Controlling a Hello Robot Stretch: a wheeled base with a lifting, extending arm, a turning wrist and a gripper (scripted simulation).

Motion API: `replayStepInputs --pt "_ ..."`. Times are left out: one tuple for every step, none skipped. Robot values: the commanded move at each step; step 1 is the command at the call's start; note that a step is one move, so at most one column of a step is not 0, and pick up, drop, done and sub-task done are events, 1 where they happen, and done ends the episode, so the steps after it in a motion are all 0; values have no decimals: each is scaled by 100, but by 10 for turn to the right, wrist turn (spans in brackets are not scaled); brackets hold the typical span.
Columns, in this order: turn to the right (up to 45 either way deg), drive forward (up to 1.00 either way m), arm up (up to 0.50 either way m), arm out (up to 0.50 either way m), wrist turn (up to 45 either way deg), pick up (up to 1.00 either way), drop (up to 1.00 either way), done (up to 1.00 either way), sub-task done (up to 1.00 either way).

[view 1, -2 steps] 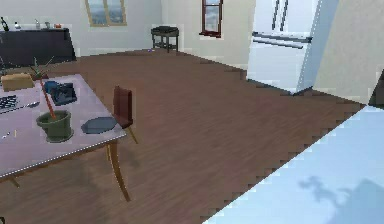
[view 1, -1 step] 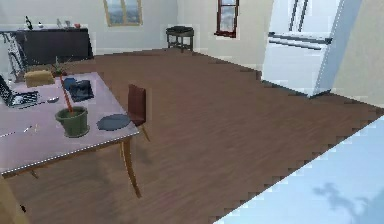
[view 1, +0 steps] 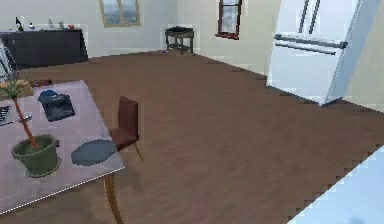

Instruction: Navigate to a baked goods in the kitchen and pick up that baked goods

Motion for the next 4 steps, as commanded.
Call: replayStepInputs --pt "0 100 0 0 0 0 0 0 0" --pt "-30 0 0 0 0 0 0 0 0" --pt "0 100 0 0 0 0 0 0 0" --pt "0 35 0 0 0 0 0 0 0"
